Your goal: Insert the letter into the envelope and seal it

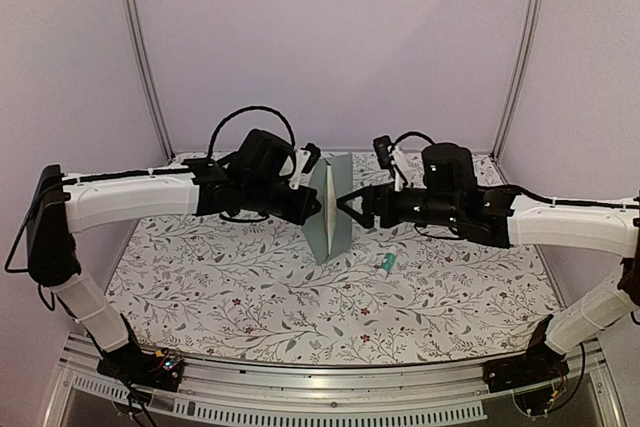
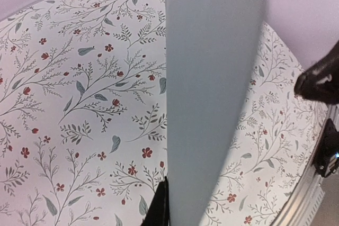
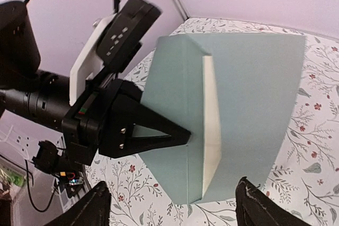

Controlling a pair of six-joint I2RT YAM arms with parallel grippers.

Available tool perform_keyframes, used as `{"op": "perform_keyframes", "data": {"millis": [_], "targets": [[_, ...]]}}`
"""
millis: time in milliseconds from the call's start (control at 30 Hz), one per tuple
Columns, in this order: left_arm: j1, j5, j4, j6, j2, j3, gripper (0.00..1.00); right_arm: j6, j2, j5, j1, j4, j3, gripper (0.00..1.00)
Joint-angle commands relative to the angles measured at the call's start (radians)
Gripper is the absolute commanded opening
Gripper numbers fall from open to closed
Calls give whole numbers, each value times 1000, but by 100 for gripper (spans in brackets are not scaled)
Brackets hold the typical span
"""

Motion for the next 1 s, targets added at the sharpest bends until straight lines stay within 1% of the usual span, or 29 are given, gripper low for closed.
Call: {"op": "perform_keyframes", "data": {"millis": [0,67,100,200,367,433,500,533,633,733,833,967], "targets": [[19,120,22,76,-52,-15,0,-17,-140,-115,-157,9,-133,89],[22,187,32,96,-72,-23,0,-23,-176,-146,-192,7,-168,97],[24,226,39,103,-82,-28,0,-30,-188,-158,-201,3,-177,99],[40,348,56,125,-101,-41,0,-56,-198,-187,-220,-5,-197,99],[66,494,93,140,-126,-71,0,-67,-179,-332,-234,48,-229,99],[85,537,100,137,-124,-77,0,-70,-174,-350,-234,44,-231,99],[115,567,105,120,-112,-85,0,-68,-186,-313,-234,25,-239,99],[130,570,96,103,-103,-86,0,-61,-197,-279,-234,-11,-240,99],[170,544,61,88,-86,-101,0,-24,-223,-82,-234,-130,-245,99],[204,605,79,69,-66,-137,0,64,-207,92,-234,-252,-248,99],[216,672,135,45,-24,-179,0,143,-141,164,-234,-318,-246,99],[219,723,141,46,50,-192,0,202,-56,155,-233,-315,-245,99]]}}
